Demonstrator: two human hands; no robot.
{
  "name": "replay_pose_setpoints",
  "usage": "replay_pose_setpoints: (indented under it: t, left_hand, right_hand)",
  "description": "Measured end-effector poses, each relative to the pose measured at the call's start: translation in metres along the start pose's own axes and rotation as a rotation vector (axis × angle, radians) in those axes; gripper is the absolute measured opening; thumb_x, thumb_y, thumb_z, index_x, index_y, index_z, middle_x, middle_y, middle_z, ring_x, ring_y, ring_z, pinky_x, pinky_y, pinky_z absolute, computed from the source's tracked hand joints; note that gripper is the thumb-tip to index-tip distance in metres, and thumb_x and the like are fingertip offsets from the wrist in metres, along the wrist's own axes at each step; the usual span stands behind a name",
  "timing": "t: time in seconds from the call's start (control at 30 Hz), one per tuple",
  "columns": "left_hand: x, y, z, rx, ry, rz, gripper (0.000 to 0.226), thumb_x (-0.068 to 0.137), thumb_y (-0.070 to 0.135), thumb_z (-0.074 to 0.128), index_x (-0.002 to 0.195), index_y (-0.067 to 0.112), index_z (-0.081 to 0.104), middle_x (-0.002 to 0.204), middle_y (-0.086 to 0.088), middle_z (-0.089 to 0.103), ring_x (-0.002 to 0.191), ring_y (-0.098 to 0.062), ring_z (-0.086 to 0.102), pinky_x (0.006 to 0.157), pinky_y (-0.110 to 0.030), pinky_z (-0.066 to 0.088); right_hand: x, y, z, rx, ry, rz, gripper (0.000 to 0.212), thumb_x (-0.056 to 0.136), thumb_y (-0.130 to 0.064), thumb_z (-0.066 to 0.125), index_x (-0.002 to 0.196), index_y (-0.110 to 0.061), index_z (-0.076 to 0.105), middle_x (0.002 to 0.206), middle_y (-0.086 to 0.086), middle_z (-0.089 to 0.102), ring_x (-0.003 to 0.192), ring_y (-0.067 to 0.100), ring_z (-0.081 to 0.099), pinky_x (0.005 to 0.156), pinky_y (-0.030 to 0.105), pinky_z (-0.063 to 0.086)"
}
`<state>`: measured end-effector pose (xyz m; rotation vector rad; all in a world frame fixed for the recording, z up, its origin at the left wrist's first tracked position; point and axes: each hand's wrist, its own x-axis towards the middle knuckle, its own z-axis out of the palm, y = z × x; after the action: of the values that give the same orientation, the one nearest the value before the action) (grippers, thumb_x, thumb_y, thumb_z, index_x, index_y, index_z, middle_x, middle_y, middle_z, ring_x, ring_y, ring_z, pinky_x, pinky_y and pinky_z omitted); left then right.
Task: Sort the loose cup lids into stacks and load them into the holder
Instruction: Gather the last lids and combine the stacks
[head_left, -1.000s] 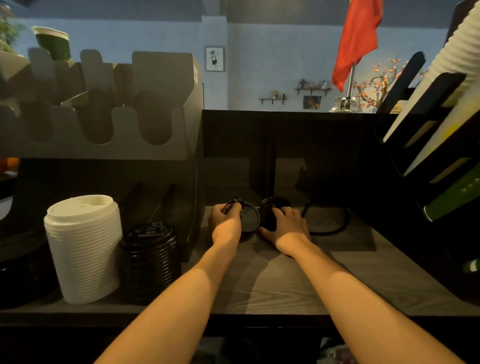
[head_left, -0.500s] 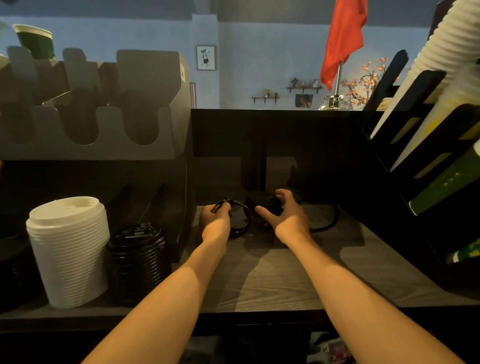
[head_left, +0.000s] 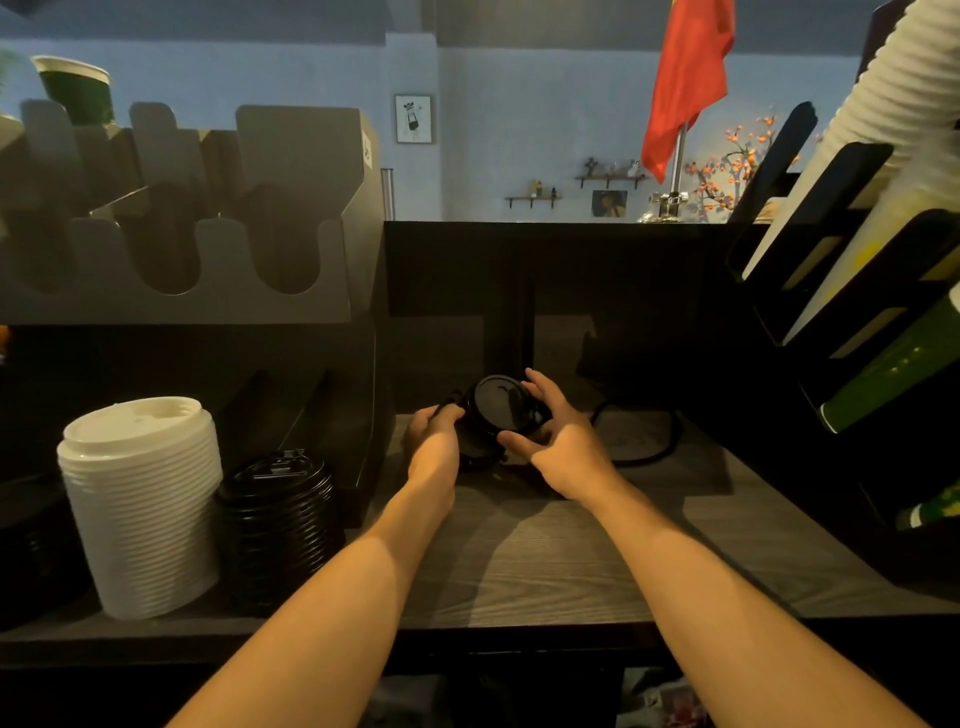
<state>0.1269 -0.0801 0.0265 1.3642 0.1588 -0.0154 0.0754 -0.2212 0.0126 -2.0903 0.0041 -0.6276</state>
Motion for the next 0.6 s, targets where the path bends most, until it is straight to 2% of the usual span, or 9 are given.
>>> replay_pose_setpoints:
  t: [0.07, 0.13, 0.2, 0.27, 0.3, 0.4, 0.47, 0.53, 0.6]
  left_hand:
    - [0.0, -0.0006, 0.0002, -0.003, -0.016, -0.01, 0.023, 0.096, 0.024, 0.064, 0.118, 0.022, 0.062, 0.124, -0.011, 0.064, 0.113, -0.031, 0.061, 0.098, -0.049, 0.054]
    - [-0.0013, -0.0006, -0.0005, -0.016, -0.029, -0.017, 0.017, 0.097, 0.023, 0.062, 0.114, 0.023, 0.061, 0.122, -0.013, 0.064, 0.113, -0.032, 0.061, 0.099, -0.051, 0.054]
    - [-0.0014, 0.0001, 0.0, -0.008, -0.042, -0.012, 0.024, 0.097, 0.021, 0.062, 0.121, 0.021, 0.062, 0.125, -0.014, 0.063, 0.115, -0.033, 0.06, 0.101, -0.052, 0.052]
    - [-0.0007, 0.0019, 0.0006, 0.006, -0.052, -0.015, 0.032, 0.095, 0.018, 0.065, 0.128, 0.018, 0.062, 0.129, -0.015, 0.063, 0.119, -0.034, 0.059, 0.102, -0.05, 0.051]
    - [-0.0005, 0.0029, 0.0009, -0.002, -0.06, -0.02, 0.034, 0.094, 0.015, 0.066, 0.128, 0.016, 0.063, 0.129, -0.016, 0.064, 0.118, -0.033, 0.06, 0.1, -0.047, 0.052]
    - [0.0009, 0.0026, 0.0004, -0.087, -0.08, -0.043, 0.032, 0.092, 0.01, 0.069, 0.123, 0.014, 0.065, 0.117, -0.015, 0.067, 0.104, -0.029, 0.064, 0.071, -0.036, 0.054]
    - [-0.0022, 0.0029, -0.0011, -0.125, -0.107, -0.067, 0.029, 0.093, 0.01, 0.068, 0.121, 0.014, 0.064, 0.11, -0.014, 0.066, 0.097, -0.027, 0.063, 0.058, -0.031, 0.048]
    - [-0.0038, 0.0016, -0.0015, -0.177, -0.158, -0.107, 0.033, 0.093, 0.012, 0.068, 0.125, 0.009, 0.062, 0.114, -0.013, 0.068, 0.101, -0.028, 0.066, 0.061, -0.031, 0.05]
    - [-0.006, -0.0002, -0.0026, -0.243, -0.193, -0.151, 0.04, 0.092, 0.013, 0.067, 0.131, 0.006, 0.061, 0.12, -0.016, 0.069, 0.108, -0.03, 0.067, 0.072, -0.033, 0.055]
  right_hand:
    - [-0.0003, 0.0002, 0.0008, 0.03, -0.01, 0.003, 0.078, 0.083, -0.025, 0.08, 0.149, -0.033, 0.039, 0.15, -0.011, 0.041, 0.122, 0.012, 0.055, 0.103, 0.029, 0.048]
    - [-0.0007, -0.0002, 0.0023, 0.071, -0.014, 0.037, 0.067, 0.082, -0.035, 0.08, 0.142, -0.035, 0.048, 0.143, -0.012, 0.039, 0.102, 0.01, 0.062, 0.089, 0.027, 0.056]
    - [-0.0016, -0.0025, 0.0033, 0.114, -0.007, 0.086, 0.05, 0.087, -0.046, 0.072, 0.133, -0.04, 0.055, 0.139, -0.012, 0.04, 0.1, 0.007, 0.059, 0.08, 0.023, 0.053]
    - [-0.0015, -0.0035, 0.0036, 0.136, 0.009, 0.118, 0.037, 0.093, -0.042, 0.066, 0.129, -0.039, 0.057, 0.134, -0.01, 0.043, 0.099, 0.005, 0.056, 0.073, 0.018, 0.046]
    - [-0.0013, -0.0036, 0.0037, 0.17, 0.022, 0.129, 0.039, 0.093, -0.037, 0.067, 0.131, -0.038, 0.055, 0.131, -0.011, 0.045, 0.099, 0.005, 0.056, 0.07, 0.017, 0.045]
    - [0.0016, -0.0048, 0.0022, 0.35, 0.085, 0.164, 0.061, 0.086, -0.022, 0.076, 0.138, -0.034, 0.048, 0.12, -0.015, 0.051, 0.099, 0.005, 0.057, 0.071, 0.018, 0.045]
    - [0.0038, -0.0059, -0.0003, 0.474, 0.112, 0.212, 0.063, 0.081, -0.012, 0.08, 0.137, -0.026, 0.053, 0.126, -0.01, 0.056, 0.103, 0.007, 0.057, 0.075, 0.018, 0.045]
    - [0.0057, -0.0069, -0.0029, 0.576, 0.106, 0.254, 0.06, 0.079, -0.005, 0.079, 0.133, -0.023, 0.058, 0.125, -0.005, 0.061, 0.106, 0.009, 0.058, 0.08, 0.02, 0.046]
    - [0.007, -0.0063, -0.0052, 0.636, 0.094, 0.286, 0.057, 0.08, 0.002, 0.075, 0.128, -0.025, 0.062, 0.122, -0.002, 0.065, 0.11, 0.013, 0.06, 0.088, 0.026, 0.048]
